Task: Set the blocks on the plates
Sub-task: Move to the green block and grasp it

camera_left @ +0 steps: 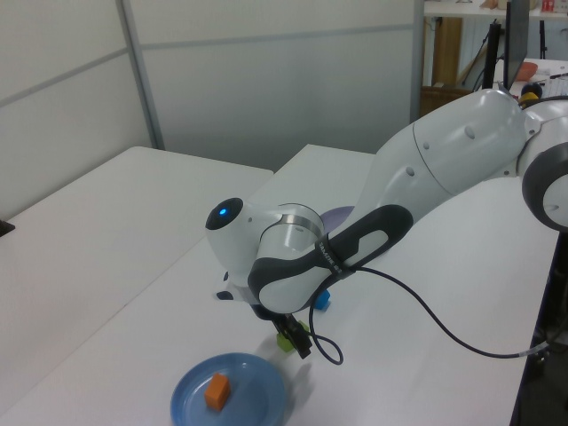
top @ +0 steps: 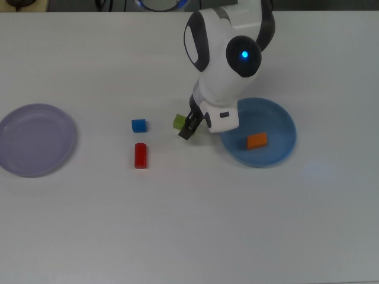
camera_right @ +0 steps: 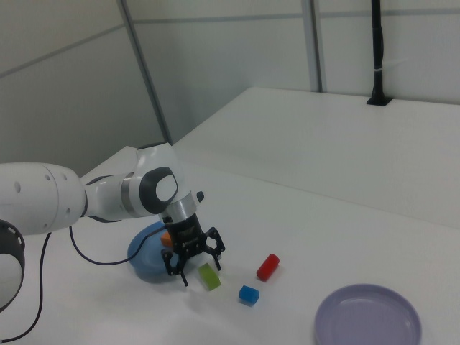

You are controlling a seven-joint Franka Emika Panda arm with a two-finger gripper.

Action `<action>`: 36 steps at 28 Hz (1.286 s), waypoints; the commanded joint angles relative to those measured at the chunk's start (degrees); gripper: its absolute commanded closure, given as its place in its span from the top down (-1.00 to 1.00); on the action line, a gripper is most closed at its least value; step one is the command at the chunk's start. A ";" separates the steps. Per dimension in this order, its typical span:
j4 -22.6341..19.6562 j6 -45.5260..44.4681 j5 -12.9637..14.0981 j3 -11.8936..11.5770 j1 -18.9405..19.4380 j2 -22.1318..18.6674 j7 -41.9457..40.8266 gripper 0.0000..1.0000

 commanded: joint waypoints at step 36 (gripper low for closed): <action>2.39 0.21 11.62 3.69 0.14 -4.88 44.28 -1.00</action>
